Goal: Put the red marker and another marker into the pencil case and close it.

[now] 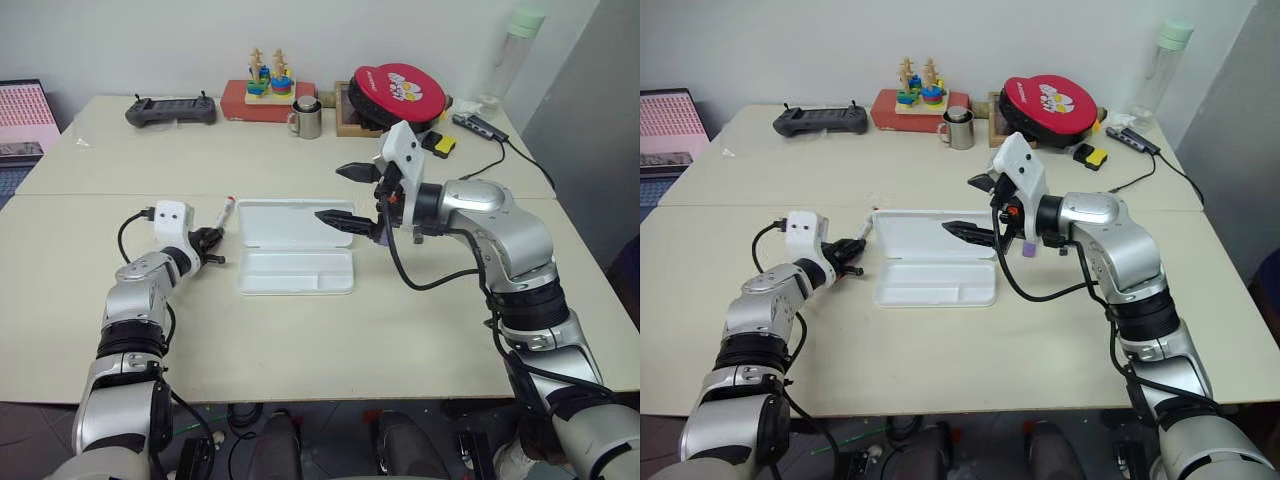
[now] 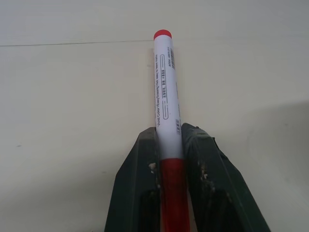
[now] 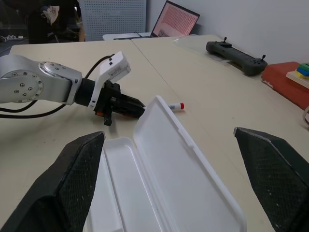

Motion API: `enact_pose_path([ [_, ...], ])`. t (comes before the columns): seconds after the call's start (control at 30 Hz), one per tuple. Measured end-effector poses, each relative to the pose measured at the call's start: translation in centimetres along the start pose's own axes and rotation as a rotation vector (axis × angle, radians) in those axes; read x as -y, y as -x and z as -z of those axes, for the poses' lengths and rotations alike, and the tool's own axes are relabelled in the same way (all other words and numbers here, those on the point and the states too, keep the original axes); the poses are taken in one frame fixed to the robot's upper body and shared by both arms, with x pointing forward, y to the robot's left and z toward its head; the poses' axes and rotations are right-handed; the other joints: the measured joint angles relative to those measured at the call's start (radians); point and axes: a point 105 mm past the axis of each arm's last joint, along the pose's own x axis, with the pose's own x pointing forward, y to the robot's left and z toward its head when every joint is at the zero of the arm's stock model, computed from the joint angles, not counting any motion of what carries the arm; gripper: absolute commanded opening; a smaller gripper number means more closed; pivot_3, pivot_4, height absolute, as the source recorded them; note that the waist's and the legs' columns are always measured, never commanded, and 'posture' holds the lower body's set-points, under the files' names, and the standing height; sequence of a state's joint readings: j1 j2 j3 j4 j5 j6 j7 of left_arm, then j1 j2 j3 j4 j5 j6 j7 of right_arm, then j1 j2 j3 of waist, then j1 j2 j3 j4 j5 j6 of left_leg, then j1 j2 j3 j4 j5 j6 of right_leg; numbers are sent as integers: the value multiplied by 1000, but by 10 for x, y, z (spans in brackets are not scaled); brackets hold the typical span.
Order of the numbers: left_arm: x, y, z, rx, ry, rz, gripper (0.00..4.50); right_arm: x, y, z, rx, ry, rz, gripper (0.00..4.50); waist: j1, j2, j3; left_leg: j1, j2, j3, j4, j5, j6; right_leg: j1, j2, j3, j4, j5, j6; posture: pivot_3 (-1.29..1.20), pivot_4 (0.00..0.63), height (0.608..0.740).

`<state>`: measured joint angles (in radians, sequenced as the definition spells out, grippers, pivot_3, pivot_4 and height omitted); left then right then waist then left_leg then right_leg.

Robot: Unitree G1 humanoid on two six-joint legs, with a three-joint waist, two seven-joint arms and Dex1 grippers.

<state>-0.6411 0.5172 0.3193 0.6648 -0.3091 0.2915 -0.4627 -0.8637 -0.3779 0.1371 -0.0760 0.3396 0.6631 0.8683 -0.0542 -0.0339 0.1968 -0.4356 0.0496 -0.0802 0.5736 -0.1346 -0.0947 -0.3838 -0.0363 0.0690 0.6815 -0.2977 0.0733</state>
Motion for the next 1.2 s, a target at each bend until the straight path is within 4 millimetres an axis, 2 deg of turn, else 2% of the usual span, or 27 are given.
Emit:
enact_pose_path([
  [0.07, 4, 2, -33, 147, 57, 33, 418, 4, 10, -10, 41, 4, 11, 4500, 4, -1, 1, -2, 0, -1, 0, 0, 0, -1, 0, -1, 0, 0, 0, 0, 150, 740],
  [0.1, 12, 5, -57, 237, 77, 83, 418, 4, 13, -15, 58, 13, 10, 4500, 8, -1, 1, -2, 0, -1, 0, 0, 0, -1, 0, -1, -1, 0, 0, 0, 150, 740],
  [0.17, 46, 20, -104, 395, 63, 278, 418, 3, 20, -21, 69, 31, -7, 4500, 17, -1, 1, -3, -1, -1, 0, 0, -1, 0, -2, -1, -1, 0, 0, 0, 150, 740],
  [0.2, 70, 31, -121, 447, 18, 407, 418, 2, 24, -24, 75, 40, -13, 4500, 19, -1, 1, -3, -2, 0, 0, -1, -1, 0, -2, -1, -2, 0, 0, 0, 150, 740],
  [0.27, 104, 45, -130, 466, -73, 581, 418, 3, 31, -28, 87, 42, -14, 4500, 20, -1, 0, -2, -2, 0, -1, -1, -1, 1, -3, -1, -3, 0, -1, 0, 150, 740],
  [0.33, 133, 54, -107, 372, -194, 739, 418, 2, 42, -28, 76, 46, -15, 4500, 18, 0, 1, -1, -2, 1, -1, -1, -1, 1, -3, 0, -2, 0, -1, 0, 150, 740],
  [0.4, 143, 51, -74, 225, -323, 802, 418, 2, 49, -25, 57, 47, -14, 4500, 17, 0, 1, -1, -1, 0, -1, -1, -1, 0, -1, -1, -2, -1, -1, 0, 150, 740],
  [0.47, 147, 52, -52, 108, -499, 845, 418, 2, 53, -20, 32, 47, -8, 4500, 10, 0, 1, 0, 0, 0, -1, -1, -1, -1, 0, 0, -1, -1, -2, 0, 150, 740],
  [0.53, 146, 53, -44, 36, -667, 891, 418, 3, 58, -14, 5, 39, 4, 4500, 6, 1, 1, 0, 0, 1, -1, -1, -1, -1, 0, 1, -1, -3, 1, 0, 150, 740],
  [0.6, 151, 52, -45, 17, -721, 954, 418, 2, 63, -3, -30, 25, 18, 4500, 5, 1, 1, 0, 0, 1, 0, -1, -1, 0, 0, 1, -1, -3, 2, 0, 150, 740],
  [0.73, 155, 50, -37, -49, -807, 1067, 418, -16, 57, 21, -90, -15, -24, 4500, 6, 1, 1, -1, 0, 2, 0, -1, -1, -1, 0, 2, -2, -3, 1, 0, 150, 740],
  [0.97, 147, 44, -21, -180, -842, 1156, 418, -25, 52, 25, -95, -25, 0, 4500, 1, 1, 1, -3, 0, 1, -1, -1, -1, -3, 0, 1, -1, -3, 0, 0, 150, 740],
  [1.07, 138, 39, -4, -278, -906, 1160, 418, -26, 52, 31, -104, -46, 17, 4500, 1, 1, 1, -3, 0, 1, -1, -1, -1, -3, 0, 1, -1, -3, 0, 0, 150, 740],
  [1.2, 134, 37, 6, -313, -934, 1159, 418, -28, 52, 31, -109, -46, 26, 4500, 1, 1, 1, -4, 0, 1, -1, -1, -1, -3, 0, 1, -1, -3, 1, 0, 150, 740],
])
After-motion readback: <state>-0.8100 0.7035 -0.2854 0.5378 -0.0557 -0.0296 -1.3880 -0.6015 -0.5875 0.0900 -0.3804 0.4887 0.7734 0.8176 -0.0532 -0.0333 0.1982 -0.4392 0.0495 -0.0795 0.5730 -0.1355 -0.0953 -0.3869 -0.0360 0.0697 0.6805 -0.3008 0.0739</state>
